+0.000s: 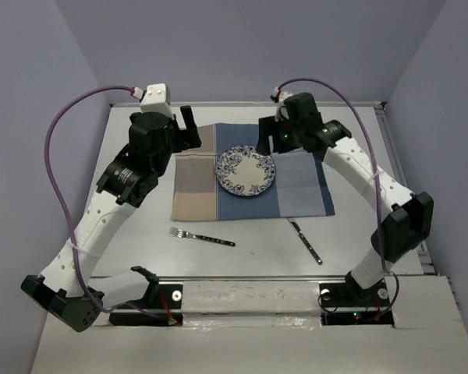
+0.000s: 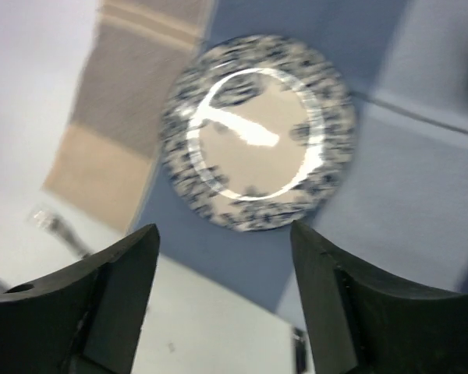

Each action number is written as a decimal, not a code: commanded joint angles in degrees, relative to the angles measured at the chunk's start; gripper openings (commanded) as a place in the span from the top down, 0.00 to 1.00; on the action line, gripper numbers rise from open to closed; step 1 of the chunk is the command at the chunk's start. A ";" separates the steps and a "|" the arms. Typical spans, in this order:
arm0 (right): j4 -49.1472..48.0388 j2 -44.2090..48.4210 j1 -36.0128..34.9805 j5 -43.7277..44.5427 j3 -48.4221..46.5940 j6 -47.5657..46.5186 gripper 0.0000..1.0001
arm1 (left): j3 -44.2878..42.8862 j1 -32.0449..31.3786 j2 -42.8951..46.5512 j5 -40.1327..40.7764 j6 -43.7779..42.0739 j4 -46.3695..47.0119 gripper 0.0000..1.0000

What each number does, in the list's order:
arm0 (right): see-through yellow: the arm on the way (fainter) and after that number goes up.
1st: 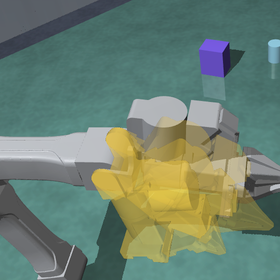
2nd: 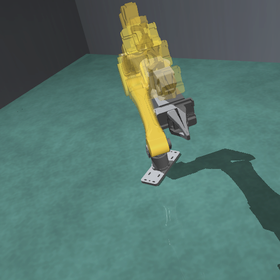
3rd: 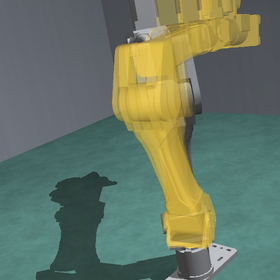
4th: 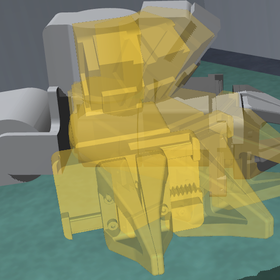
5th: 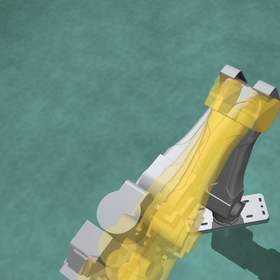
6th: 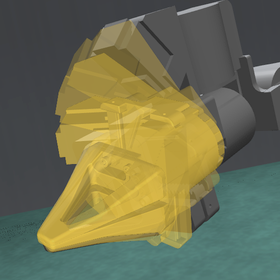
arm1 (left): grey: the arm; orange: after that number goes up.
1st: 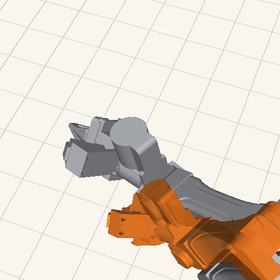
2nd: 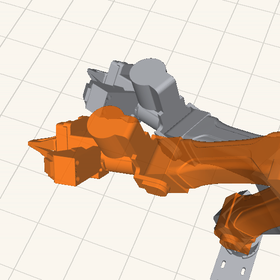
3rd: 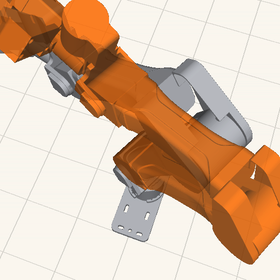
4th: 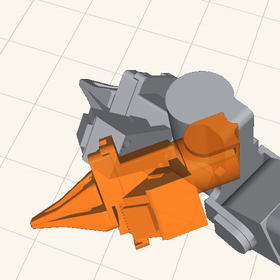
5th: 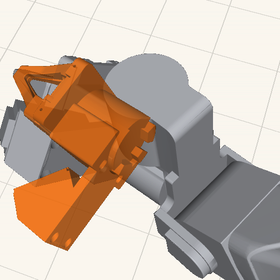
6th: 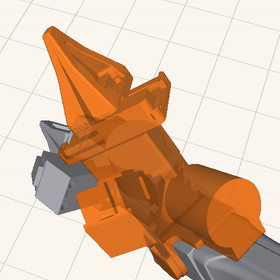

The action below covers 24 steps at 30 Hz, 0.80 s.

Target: Set the dinner table for one person

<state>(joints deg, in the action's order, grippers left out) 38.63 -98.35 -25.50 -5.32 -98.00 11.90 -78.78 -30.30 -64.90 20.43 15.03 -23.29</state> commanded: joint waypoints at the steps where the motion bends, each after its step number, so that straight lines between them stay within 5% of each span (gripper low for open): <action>1: -6.45 5.51 -11.48 -7.15 12.81 3.56 0.30 | -3.30 -0.02 1.09 3.74 0.17 0.35 0.01; 8: -9.80 4.05 -28.98 -6.98 20.21 1.73 0.47 | -4.54 0.07 4.51 6.55 6.05 -4.30 0.01; 14: -12.18 -5.52 -39.09 -2.69 22.06 -0.21 0.36 | -3.48 0.16 11.63 8.31 9.58 -6.76 0.01; 24: -15.61 -15.03 -41.56 9.71 21.45 -0.91 0.34 | -1.81 0.16 19.20 5.15 13.18 -12.13 0.01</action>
<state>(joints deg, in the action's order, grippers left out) 25.61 -111.48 -66.46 -3.51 -76.18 12.23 -80.47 -30.26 -47.53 25.89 25.67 -33.74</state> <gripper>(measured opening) 0.657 0.989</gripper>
